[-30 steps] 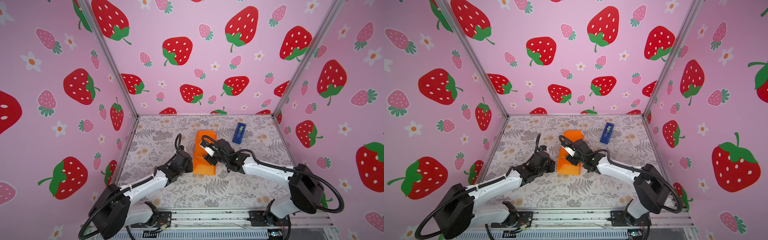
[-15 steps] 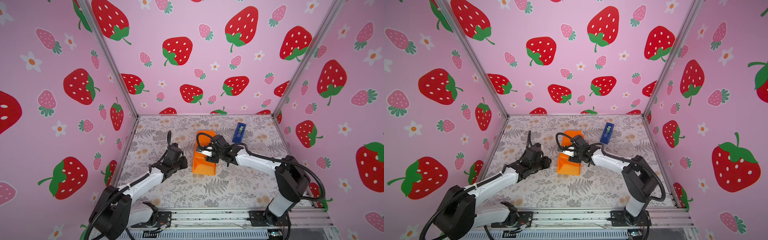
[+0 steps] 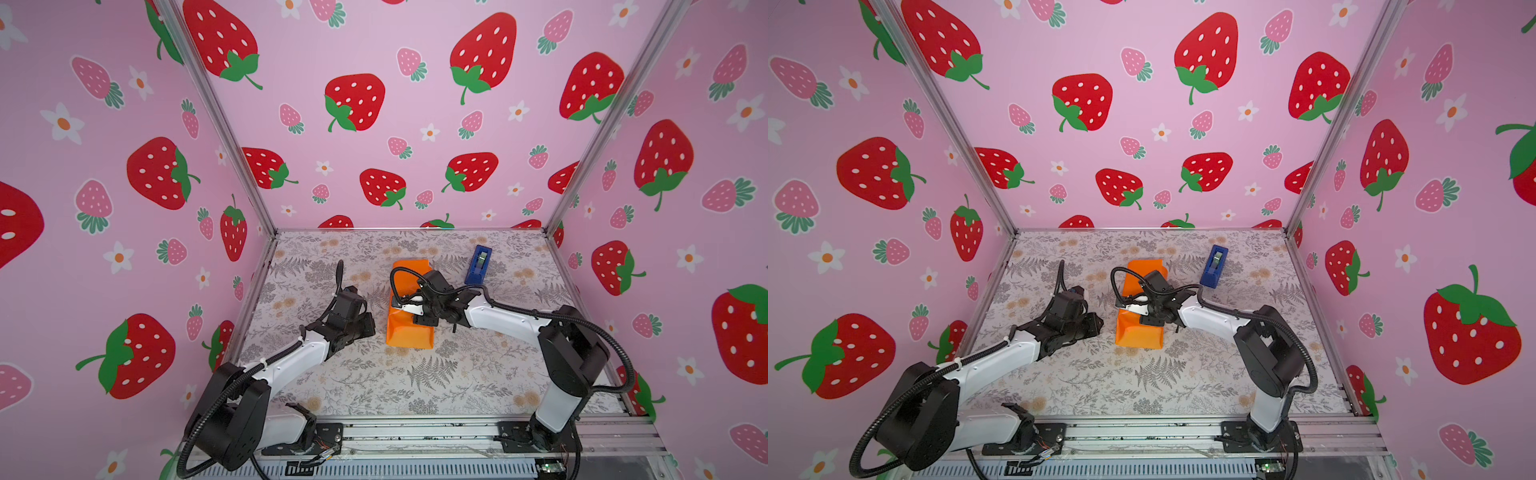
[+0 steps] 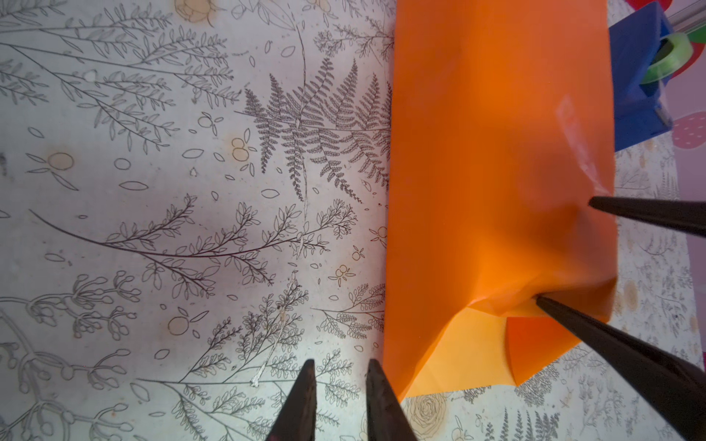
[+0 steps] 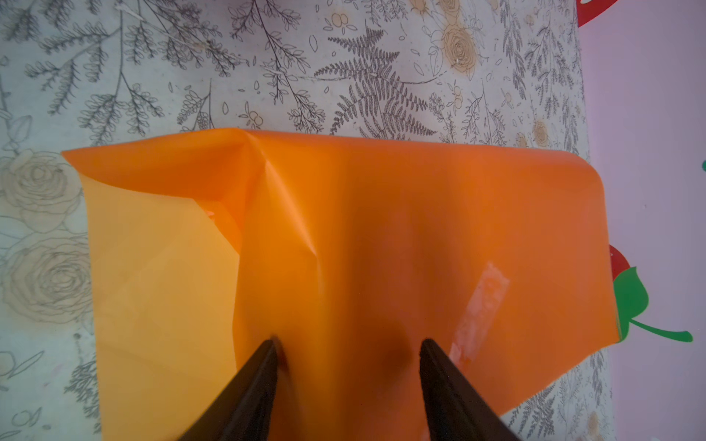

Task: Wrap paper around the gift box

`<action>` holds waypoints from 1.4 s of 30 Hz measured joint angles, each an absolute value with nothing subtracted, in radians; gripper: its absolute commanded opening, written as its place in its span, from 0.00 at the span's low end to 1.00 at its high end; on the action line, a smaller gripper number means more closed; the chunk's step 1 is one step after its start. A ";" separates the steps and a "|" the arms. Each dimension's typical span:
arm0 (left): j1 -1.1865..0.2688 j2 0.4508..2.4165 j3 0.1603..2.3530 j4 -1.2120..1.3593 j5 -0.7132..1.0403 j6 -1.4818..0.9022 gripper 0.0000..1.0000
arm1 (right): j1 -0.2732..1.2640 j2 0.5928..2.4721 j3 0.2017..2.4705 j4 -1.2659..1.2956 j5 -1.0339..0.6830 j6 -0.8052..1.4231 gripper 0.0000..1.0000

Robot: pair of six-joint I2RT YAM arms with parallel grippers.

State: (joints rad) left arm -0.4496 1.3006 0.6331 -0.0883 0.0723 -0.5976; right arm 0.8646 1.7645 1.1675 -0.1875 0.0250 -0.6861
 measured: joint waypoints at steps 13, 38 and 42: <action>-0.448 1.365 0.656 -0.081 0.111 -0.598 0.26 | 0.865 1.764 1.123 -0.147 0.077 -0.733 0.55; -0.448 1.609 0.695 0.211 0.390 -0.735 0.12 | 0.866 1.760 1.114 -0.112 0.087 -0.745 0.34; -0.456 1.634 0.695 0.251 0.406 -0.762 0.11 | 0.866 1.758 1.114 -0.113 0.085 -0.744 0.32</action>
State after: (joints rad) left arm -0.4557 1.6341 0.6952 0.2512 0.4057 -0.7620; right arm 0.8658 1.7584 1.1145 -0.1127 0.0849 -0.7444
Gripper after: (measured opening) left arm 0.117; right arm 0.328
